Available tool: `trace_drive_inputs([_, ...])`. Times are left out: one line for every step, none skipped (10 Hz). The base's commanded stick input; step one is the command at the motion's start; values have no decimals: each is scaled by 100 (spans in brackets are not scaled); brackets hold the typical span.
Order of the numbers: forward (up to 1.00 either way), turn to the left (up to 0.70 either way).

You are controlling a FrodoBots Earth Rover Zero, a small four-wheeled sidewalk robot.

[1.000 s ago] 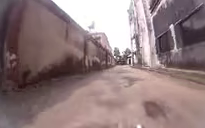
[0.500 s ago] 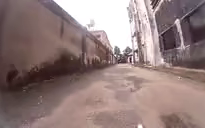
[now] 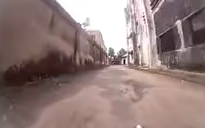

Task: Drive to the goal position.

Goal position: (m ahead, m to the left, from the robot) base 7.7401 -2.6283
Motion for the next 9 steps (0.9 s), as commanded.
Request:
trace_drive_inputs([100, 3])
trace_drive_inputs([100, 3])
trace_drive_inputs([100, 3])
trace_drive_inputs([100, 3])
trace_drive_inputs([100, 3])
trace_drive_inputs([100, 3])
trace_drive_inputs([100, 3])
trace_drive_inputs([100, 3])
trace_drive_inputs([100, -11])
